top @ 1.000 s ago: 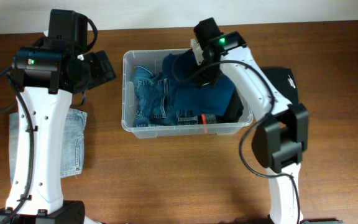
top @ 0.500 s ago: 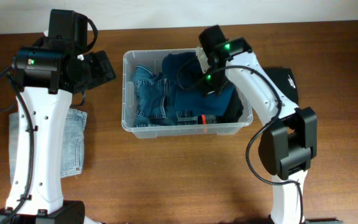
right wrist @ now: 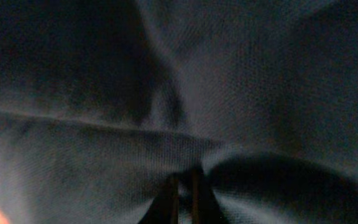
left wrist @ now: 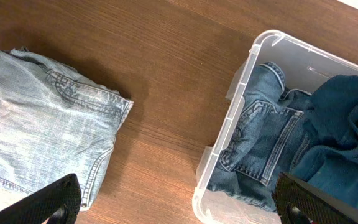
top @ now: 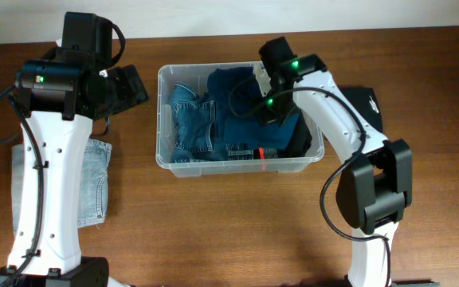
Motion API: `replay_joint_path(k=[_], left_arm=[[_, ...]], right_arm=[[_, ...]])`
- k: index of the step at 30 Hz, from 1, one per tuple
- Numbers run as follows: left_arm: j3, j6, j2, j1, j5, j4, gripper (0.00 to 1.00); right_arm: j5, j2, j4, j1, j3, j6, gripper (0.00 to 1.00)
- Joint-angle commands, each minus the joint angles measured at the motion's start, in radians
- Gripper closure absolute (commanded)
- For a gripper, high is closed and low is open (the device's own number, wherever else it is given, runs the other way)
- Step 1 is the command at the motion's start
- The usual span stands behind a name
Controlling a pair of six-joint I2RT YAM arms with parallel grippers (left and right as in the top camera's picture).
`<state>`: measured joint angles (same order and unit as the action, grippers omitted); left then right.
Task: Pack container
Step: 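Move the right gripper to the black folded shirt at right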
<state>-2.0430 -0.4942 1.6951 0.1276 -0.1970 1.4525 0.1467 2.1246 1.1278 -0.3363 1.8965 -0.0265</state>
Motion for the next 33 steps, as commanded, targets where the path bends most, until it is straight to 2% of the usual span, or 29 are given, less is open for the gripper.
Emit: replay_joint_path(k=[1,8,11,12,14,16,17,19,21,29,33], left_arm=[[0.002,0.010,0.004,-0.004,-0.001,0.000,0.01],[0.002,0.010,0.004,-0.004,-0.001,0.000,0.01],[0.002,0.010,0.004,-0.004,-0.001,0.000,0.01],[0.002,0.010,0.004,-0.004,-0.001,0.000,0.01],[0.002,0.010,0.004,-0.004,-0.001,0.000,0.01],[0.002,0.010,0.004,-0.004,-0.001,0.000,0.01],[0.002,0.010,0.004,-0.004,-0.001,0.000,0.01],[0.002,0.010,0.004,-0.004,-0.001,0.000,0.01],[0.002,0.010,0.004,-0.004,-0.001,0.000,0.01],[0.002,0.010,0.004,-0.004,-0.001,0.000,0.01],[0.002,0.010,0.004,-0.004,-0.001,0.000,0.01]], right_arm=[[0.011,-0.092,0.070,0.007,0.146,-0.008,0.96],[-0.004,-0.224,0.165,0.133,0.236,-0.033,0.96],[0.000,-0.250,0.195,0.238,0.236,-0.089,0.89],[0.000,-0.250,0.206,0.277,0.236,-0.102,0.81],[0.000,-0.246,0.224,0.346,0.233,-0.131,0.55],[0.000,-0.237,0.230,0.403,0.222,-0.159,0.36],[0.000,-0.231,0.230,0.434,0.210,-0.169,0.32],[0.001,-0.211,0.222,0.499,0.171,-0.220,0.17],[0.009,-0.200,0.212,0.538,0.129,-0.251,0.11],[0.217,-0.194,0.008,0.632,-0.125,-0.252,0.04],[0.224,-0.194,-0.101,0.678,-0.254,-0.271,0.02]])
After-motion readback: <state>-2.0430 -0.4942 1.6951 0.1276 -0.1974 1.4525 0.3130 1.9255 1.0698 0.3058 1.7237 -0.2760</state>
